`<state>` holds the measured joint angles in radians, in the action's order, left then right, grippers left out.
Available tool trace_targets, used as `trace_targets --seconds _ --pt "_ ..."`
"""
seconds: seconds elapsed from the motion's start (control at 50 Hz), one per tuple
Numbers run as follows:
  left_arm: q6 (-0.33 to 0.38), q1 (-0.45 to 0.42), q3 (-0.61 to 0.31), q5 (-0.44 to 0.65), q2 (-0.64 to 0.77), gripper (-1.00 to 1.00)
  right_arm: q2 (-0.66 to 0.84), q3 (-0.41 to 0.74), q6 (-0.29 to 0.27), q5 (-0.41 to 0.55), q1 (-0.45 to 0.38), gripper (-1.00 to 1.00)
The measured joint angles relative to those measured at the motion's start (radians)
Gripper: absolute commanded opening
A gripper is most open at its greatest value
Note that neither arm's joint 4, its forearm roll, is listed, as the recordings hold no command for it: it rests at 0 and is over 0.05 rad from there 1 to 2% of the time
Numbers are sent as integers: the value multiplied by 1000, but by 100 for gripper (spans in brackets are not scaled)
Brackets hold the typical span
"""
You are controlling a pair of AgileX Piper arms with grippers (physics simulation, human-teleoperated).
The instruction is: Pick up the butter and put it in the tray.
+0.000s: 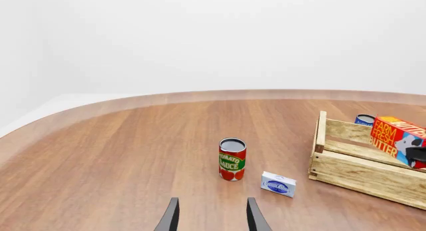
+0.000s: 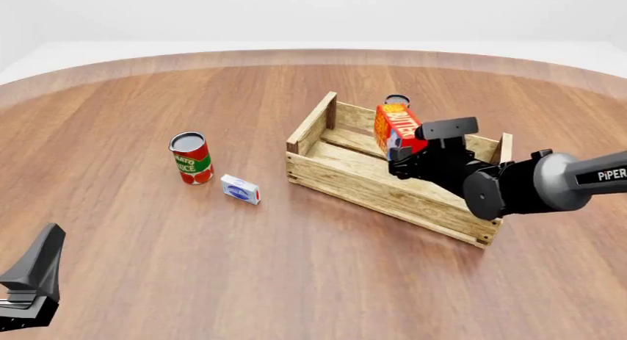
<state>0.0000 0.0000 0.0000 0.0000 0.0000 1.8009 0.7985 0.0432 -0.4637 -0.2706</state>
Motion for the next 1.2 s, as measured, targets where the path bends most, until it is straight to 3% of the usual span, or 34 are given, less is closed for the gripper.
trace_targets --seconds 0.48,0.5,1.2 --pt "0 0 0 0 0 100 30 12 6 9 -1 -100" --pt "0 0 0 0 0 100 31 13 6 10 -1 100" --pt "0 0 0 0 0 100 -14 19 32 22 15 100"
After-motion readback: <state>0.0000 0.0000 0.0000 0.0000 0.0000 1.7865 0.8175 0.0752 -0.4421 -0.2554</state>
